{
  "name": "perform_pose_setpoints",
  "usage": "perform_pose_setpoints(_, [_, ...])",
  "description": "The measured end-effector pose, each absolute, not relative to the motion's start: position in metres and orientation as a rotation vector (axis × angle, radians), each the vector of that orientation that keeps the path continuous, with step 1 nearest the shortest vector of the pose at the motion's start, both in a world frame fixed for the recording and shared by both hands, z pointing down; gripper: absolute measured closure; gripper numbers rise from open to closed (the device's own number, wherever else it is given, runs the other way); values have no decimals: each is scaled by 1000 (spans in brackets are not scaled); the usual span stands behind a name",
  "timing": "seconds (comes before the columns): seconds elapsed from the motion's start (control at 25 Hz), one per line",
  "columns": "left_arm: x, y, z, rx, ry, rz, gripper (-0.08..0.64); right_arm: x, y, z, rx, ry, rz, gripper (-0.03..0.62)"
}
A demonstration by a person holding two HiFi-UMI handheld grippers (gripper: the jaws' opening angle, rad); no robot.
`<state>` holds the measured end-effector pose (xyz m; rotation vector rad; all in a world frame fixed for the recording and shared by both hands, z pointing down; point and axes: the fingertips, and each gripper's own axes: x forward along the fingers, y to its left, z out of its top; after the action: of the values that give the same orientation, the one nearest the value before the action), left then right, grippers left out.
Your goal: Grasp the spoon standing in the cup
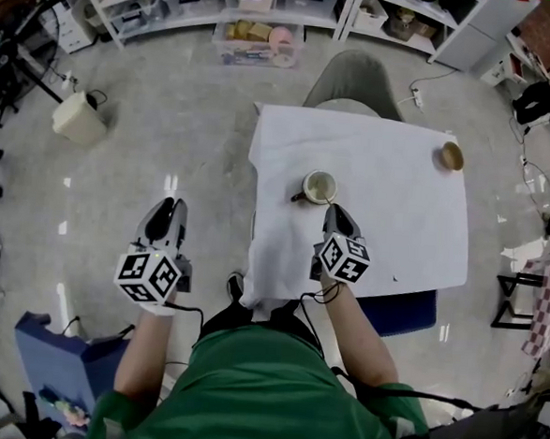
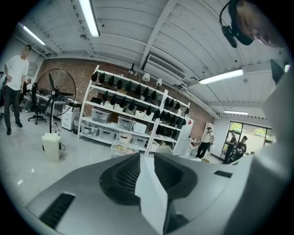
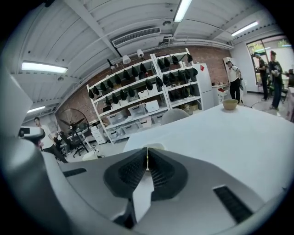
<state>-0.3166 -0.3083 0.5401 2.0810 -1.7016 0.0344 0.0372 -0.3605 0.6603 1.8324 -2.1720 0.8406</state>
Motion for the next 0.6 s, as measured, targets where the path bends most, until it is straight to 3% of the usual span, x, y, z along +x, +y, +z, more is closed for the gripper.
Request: perform_pose_setpoints(0.6, [-263,-333,516,2177,-1618,-7,454,66,-348,587,1806,-2371,1070,566])
